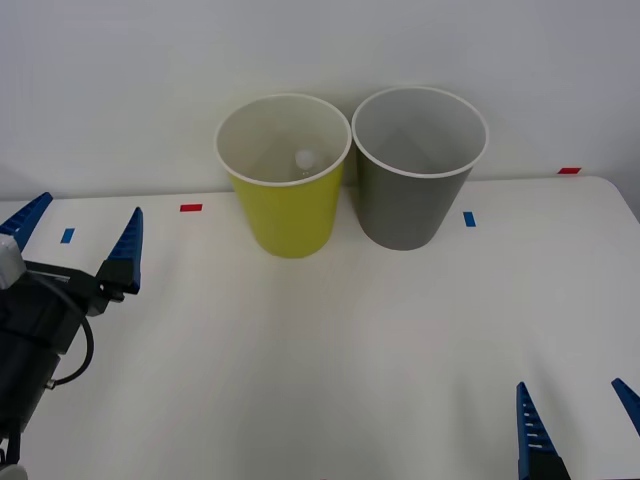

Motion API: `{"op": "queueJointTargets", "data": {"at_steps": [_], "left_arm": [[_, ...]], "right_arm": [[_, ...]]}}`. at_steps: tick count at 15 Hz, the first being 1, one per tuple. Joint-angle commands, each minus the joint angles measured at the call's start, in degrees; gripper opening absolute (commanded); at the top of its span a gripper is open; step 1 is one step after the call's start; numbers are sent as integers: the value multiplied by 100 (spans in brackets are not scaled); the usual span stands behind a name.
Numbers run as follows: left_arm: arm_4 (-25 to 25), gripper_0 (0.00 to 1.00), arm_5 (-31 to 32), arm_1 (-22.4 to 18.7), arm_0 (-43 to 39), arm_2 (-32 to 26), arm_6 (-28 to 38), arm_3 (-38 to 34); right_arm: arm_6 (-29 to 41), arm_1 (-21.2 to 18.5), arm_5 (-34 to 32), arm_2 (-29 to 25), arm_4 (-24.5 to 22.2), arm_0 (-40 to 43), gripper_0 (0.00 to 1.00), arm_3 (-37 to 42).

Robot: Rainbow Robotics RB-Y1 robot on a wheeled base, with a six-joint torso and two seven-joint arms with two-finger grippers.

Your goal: Put cans in the gray bin and PET bottles in the light green bin.

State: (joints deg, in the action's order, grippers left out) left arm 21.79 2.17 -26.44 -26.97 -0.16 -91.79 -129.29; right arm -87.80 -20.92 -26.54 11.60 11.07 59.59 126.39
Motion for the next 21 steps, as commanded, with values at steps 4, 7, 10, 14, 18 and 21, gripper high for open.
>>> {"op": "queueJointTargets", "data": {"at_steps": [4,7,10,14,18,21], "left_arm": [[-78,100,1400,113,-1487,385,-32,9],[-184,100,1875,192,-2084,596,-93,9],[-307,100,2226,271,-2524,737,-111,62],[-474,100,2780,288,-3139,886,-111,79],[-834,100,3509,332,-3280,1036,-14,545],[-896,100,3615,368,-3561,1062,39,545]], "right_arm": [[0,0,0,0,0,0,100,-1],[0,0,0,0,0,0,100,-1],[0,0,0,0,0,0,100,-1],[0,0,0,0,0,0,100,-1],[0,0,0,0,0,0,100,-1],[0,0,0,0,0,0,100,-1]]}}
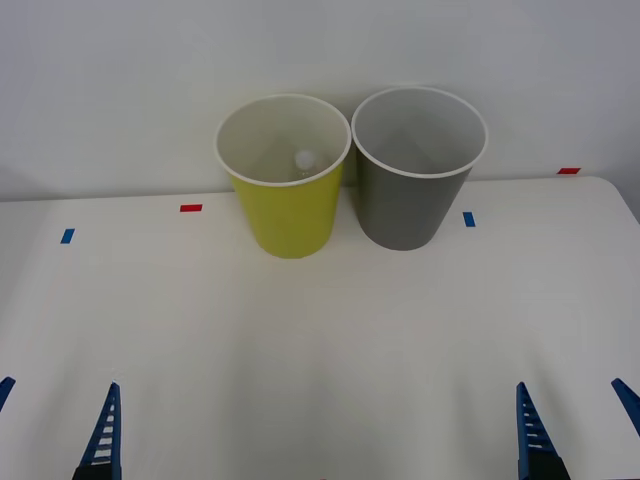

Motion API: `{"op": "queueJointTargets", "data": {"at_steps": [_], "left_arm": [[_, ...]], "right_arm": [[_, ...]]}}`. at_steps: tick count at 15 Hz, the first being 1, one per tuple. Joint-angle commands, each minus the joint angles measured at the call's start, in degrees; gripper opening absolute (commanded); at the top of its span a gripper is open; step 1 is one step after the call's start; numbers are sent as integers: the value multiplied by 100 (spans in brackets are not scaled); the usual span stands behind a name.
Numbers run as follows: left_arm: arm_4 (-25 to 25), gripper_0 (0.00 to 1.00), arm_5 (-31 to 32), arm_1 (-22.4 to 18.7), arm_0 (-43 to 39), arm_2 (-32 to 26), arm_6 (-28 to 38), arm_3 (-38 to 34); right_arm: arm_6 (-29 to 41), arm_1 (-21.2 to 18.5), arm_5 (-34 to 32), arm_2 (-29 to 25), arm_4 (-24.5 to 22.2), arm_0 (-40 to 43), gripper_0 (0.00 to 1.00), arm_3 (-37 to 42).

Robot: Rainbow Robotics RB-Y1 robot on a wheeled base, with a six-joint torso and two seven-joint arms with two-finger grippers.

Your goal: Put cans in the gray bin and PET bottles in the light green bin.

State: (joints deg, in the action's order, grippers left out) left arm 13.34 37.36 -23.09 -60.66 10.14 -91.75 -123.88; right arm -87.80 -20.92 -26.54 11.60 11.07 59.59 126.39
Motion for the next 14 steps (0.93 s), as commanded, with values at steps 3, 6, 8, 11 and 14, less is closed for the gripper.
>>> {"op": "queueJointTargets", "data": {"at_steps": [3,6,8,11,14], "left_arm": [[-59,100,105,121,-350,75,61,4],[-59,100,105,121,-350,75,61,4],[-59,100,105,121,-350,75,61,4],[-59,100,105,121,-350,75,61,4],[-59,100,105,121,-350,75,61,4]], "right_arm": [[0,0,0,0,0,0,100,0],[0,0,0,0,0,0,100,0],[0,0,0,0,0,0,100,0],[0,0,0,0,0,0,100,0],[0,0,0,0,0,0,100,0]]}}
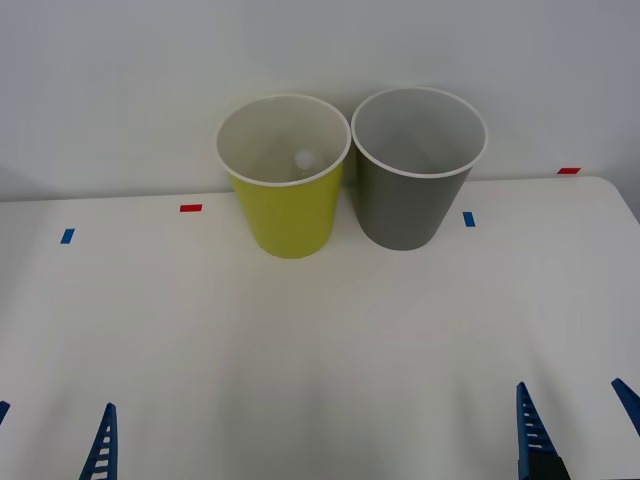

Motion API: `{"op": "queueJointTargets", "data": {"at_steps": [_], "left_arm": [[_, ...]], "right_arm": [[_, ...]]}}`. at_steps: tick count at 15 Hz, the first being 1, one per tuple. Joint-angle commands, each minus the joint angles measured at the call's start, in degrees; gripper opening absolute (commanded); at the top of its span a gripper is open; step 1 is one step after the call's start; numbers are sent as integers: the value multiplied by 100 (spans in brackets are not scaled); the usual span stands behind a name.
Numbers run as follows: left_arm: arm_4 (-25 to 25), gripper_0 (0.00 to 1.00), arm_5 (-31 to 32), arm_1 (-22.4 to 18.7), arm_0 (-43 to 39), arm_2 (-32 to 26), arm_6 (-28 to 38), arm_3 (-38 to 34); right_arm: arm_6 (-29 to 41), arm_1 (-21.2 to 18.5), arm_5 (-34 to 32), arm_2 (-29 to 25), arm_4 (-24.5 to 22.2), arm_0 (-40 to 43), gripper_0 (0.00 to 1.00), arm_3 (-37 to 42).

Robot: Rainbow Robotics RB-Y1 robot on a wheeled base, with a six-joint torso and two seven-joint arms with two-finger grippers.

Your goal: Put cans in the gray bin and PET bottles in the light green bin.

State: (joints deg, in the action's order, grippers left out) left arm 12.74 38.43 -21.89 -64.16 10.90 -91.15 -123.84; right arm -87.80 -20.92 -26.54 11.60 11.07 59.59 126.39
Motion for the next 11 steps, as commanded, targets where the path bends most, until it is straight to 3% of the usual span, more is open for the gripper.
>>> {"op": "queueJointTargets", "data": {"at_steps": [1,11], "left_arm": [[0,100,-2,0,0,0,0,0],[0,100,-2,0,0,0,0,0]], "right_arm": [[0,0,0,0,0,0,100,0],[0,0,0,0,0,0,100,0]]}}
